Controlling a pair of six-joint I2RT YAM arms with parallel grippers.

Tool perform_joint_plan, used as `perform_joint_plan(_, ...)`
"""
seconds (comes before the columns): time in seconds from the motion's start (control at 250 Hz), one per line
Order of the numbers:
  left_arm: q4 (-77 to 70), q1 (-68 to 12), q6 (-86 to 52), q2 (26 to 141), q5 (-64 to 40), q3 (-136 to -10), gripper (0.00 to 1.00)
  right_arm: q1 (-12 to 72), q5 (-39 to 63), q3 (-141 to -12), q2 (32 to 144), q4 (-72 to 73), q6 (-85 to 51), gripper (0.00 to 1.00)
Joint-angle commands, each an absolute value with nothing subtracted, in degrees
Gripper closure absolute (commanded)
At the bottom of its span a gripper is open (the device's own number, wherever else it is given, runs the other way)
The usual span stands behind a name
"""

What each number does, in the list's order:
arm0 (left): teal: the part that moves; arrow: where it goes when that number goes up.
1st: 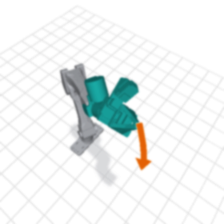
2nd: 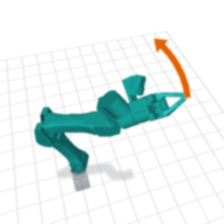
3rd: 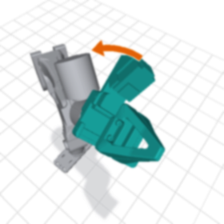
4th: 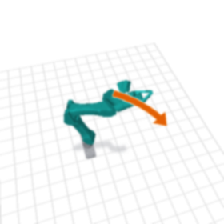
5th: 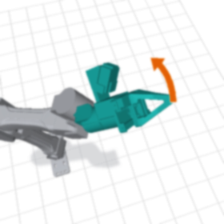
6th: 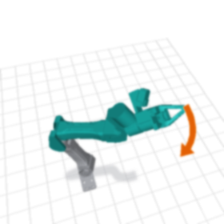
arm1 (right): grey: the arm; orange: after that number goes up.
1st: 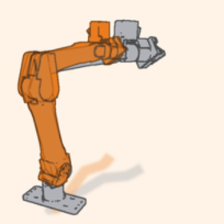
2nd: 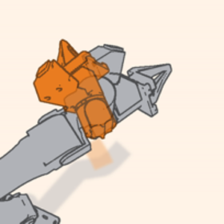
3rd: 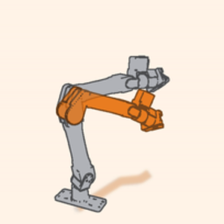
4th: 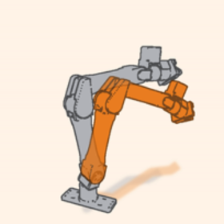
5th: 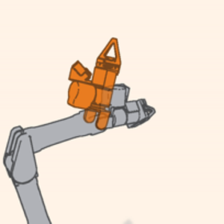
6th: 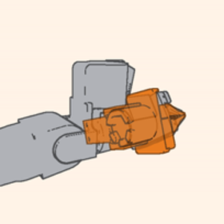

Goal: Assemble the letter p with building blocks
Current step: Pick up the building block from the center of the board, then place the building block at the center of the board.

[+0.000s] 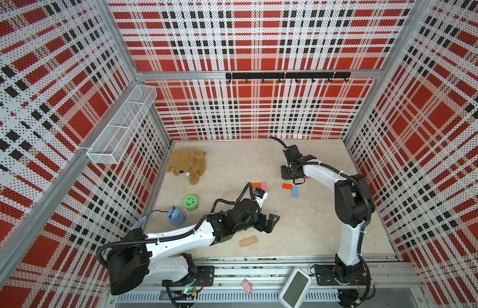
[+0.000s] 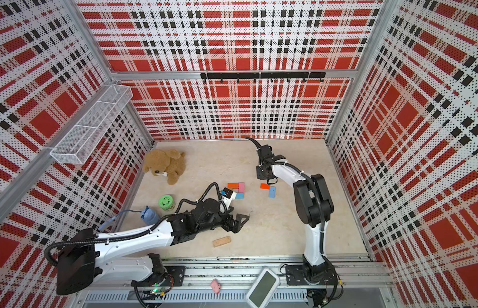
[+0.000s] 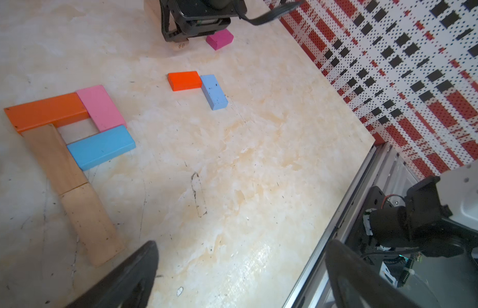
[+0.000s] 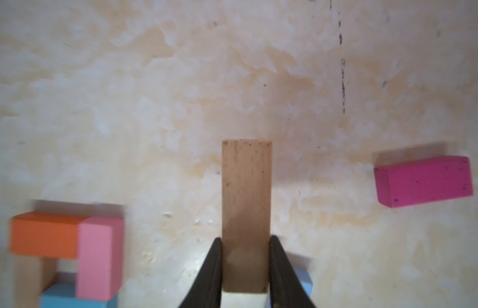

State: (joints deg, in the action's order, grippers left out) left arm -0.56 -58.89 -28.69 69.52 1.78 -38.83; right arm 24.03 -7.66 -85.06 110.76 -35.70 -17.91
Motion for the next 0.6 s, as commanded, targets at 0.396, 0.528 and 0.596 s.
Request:
perform_joint_plan(0.396, 0.52, -59.28, -31.72, 60.21, 9.76, -35.07, 0.01, 30.12, -9.12, -53.34, 83.46, -29.53, -32.03, 0.82)
perform_joint_plan(0.528, 0.57, -59.24, -31.56, 60.97, 10.16, -35.33, 0.01, 30.71, -7.13, -49.71, 82.73, -26.93, -32.53, 0.8)
perform_joint_plan(0.596, 0.53, -59.0, -31.53, 61.63, 9.95, -35.63, 0.01, 31.41, -6.78, -49.96, 84.57, -26.36, -32.44, 0.79)
